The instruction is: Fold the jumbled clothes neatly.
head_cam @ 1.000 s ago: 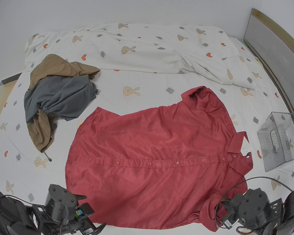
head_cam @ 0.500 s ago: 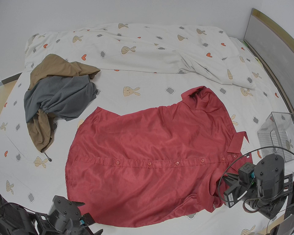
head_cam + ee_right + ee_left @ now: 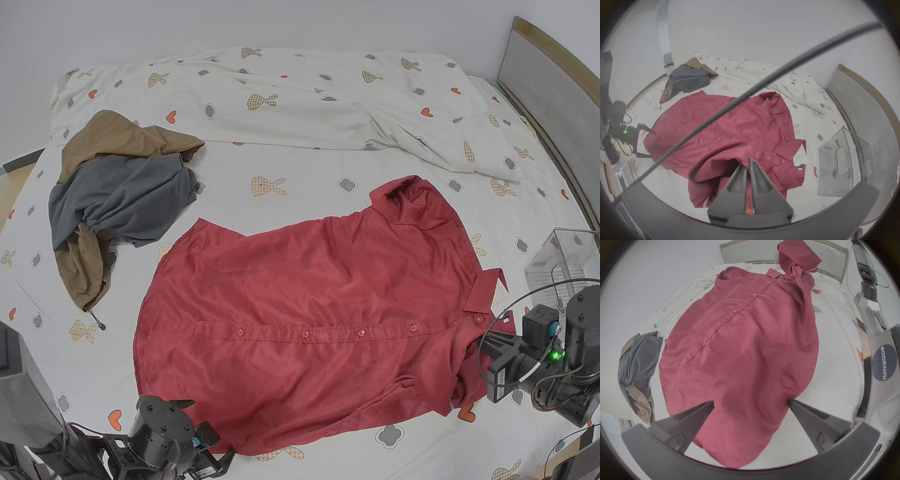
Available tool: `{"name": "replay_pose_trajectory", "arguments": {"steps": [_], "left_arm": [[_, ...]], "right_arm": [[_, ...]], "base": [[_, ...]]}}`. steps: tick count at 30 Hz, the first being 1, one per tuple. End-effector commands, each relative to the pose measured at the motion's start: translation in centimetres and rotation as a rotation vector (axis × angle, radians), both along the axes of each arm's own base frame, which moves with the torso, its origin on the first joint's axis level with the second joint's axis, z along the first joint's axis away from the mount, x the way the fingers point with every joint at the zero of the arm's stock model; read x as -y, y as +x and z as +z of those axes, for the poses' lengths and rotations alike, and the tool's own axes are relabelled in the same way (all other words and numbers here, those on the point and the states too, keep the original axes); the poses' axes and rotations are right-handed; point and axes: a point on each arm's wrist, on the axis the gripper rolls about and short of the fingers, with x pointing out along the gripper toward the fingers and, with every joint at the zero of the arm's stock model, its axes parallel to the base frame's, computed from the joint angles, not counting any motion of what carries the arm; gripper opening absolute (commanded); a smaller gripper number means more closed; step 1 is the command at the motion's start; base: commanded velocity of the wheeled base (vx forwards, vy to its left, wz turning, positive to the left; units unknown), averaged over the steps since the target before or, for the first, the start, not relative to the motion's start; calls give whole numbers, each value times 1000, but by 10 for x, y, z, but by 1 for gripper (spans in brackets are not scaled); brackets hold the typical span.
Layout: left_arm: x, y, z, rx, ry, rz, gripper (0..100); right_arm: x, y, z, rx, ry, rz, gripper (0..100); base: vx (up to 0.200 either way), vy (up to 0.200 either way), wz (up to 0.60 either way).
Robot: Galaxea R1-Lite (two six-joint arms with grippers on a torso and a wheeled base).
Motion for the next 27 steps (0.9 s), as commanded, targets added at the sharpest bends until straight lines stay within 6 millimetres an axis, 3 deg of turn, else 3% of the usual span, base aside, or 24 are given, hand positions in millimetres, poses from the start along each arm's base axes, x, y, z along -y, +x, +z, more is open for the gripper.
{"name": "replay_pose_trajectory", "arguments": {"steps": [1,9,10,15,27], "left_arm": [[-1,-1,-19,-31,74,-15,100],[-3,-9,-8,24,38,-33,100],[-6,-13,3,74,8,-28,100],[-2,-28,22,139,-66,-95,100],[9,-33,14,191,22,-55,100]], "right_arm": [[18,-4,9,38,47,-40,0],[18,-4,8,38,38,-38,0],[17,-3,11,46,43,-37,0],[15,0,19,68,59,-37,0],[12,1,28,89,81,-29,0]], "base": [[0,0,0],[0,0,0],[0,0,0],[0,0,0],[0,0,0]]}}
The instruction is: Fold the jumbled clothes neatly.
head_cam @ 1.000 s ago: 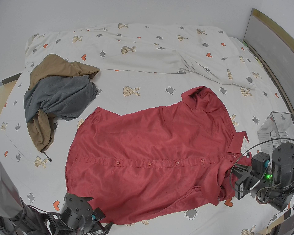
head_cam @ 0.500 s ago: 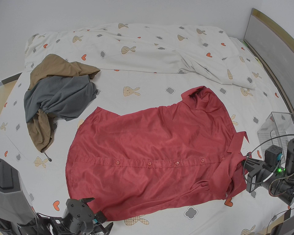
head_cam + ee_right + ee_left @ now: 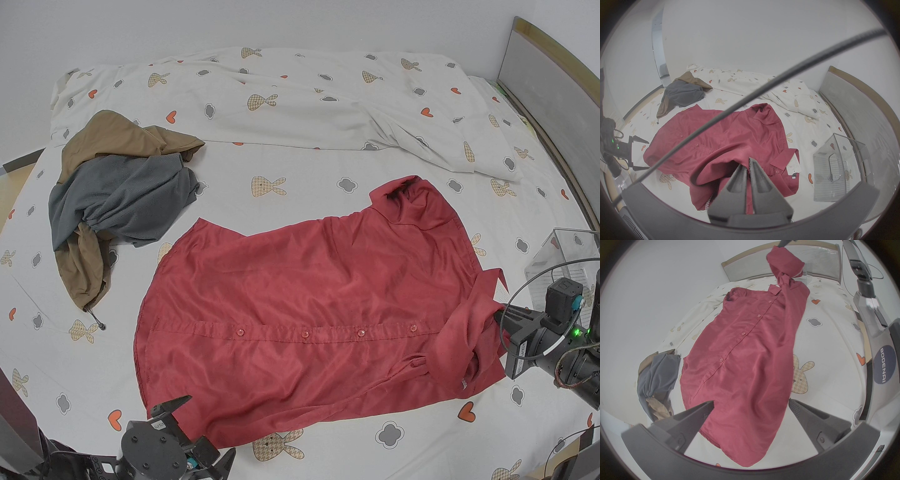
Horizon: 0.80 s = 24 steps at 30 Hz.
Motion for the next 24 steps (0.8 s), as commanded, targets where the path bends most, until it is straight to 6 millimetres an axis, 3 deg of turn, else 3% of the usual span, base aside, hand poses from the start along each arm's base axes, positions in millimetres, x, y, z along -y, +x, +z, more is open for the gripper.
{"name": "replay_pose_trajectory", "arguments": {"steps": [1,12,17,24], "left_arm": [[5,-5,-1,9,10,-26,100],[15,-5,-3,24,32,-47,100],[17,-2,-21,-20,122,-30,100],[10,11,-28,-30,168,49,100]], "right_arm": [[-2,2,5,11,9,4,0],[-14,13,16,25,33,24,0],[-17,16,24,42,53,34,0],[-15,15,26,49,59,28,0]], "base": [[0,0,0],[0,0,0],[0,0,0],[0,0,0]]}}
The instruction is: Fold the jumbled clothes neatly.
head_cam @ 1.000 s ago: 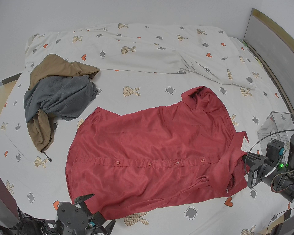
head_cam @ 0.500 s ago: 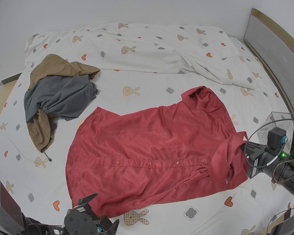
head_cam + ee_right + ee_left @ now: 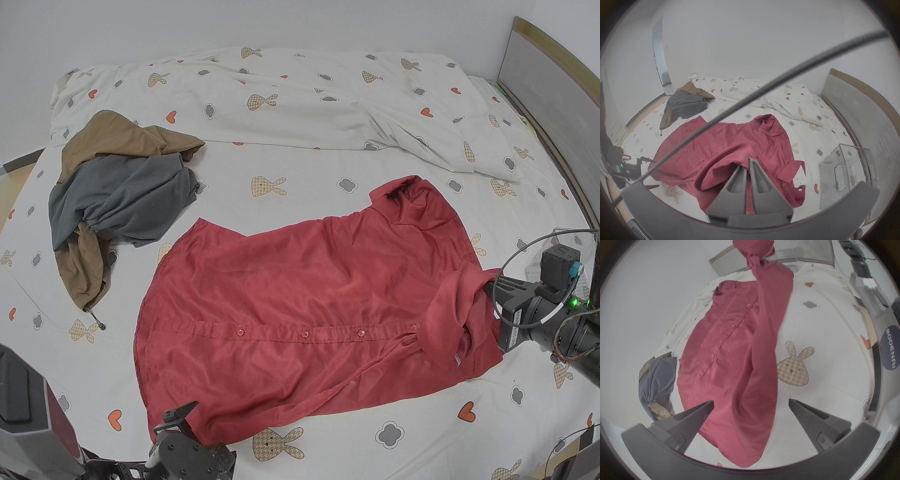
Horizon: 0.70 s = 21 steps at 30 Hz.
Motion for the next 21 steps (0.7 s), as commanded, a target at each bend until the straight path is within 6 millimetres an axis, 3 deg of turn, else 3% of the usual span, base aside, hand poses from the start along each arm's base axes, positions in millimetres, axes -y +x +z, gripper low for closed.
{"name": "replay_pose_trajectory", "arguments": {"steps": [1,12,21], "left_arm": [[-4,8,-7,-18,35,44,100],[-19,23,-1,4,13,152,100],[-24,28,23,95,-79,177,100]], "right_arm": [[1,0,0,0,1,-3,0],[4,-5,-11,-26,-21,2,0],[8,-8,-11,-22,-16,-3,0]], "base": [[0,0,0],[0,0,0],[0,0,0]]}}
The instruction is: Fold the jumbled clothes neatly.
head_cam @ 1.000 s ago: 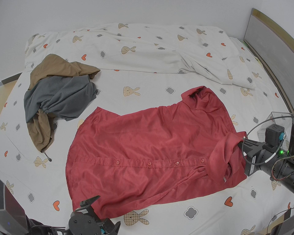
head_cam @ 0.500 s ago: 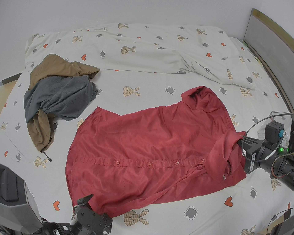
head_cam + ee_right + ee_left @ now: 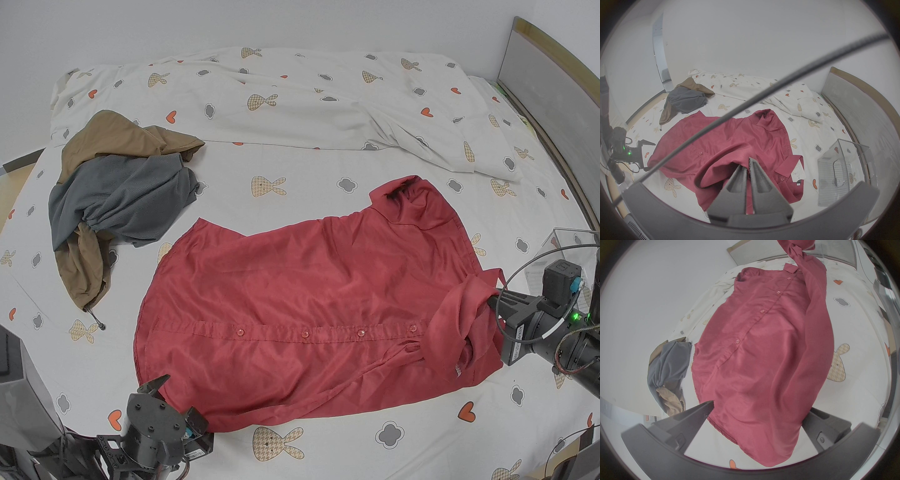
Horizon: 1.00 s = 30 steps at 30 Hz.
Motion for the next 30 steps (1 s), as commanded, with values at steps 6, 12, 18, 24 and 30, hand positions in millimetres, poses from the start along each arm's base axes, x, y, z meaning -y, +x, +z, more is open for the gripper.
{"name": "replay_pose_trajectory", "arguments": {"steps": [6,12,18,24,30], "left_arm": [[-7,-1,18,63,-59,19,100],[-13,0,19,72,-60,50,100],[-27,4,34,134,-92,110,100],[-41,16,36,146,-90,214,100],[-44,30,38,173,-107,264,100]], "right_arm": [[1,-1,0,3,3,-2,0],[2,-1,0,2,3,-4,0],[1,-1,0,0,4,-3,0],[1,-2,-1,-2,3,1,0],[1,-1,-1,-1,5,0,0]], "base": [[0,0,0],[0,0,0],[0,0,0],[0,0,0],[0,0,0]]}}
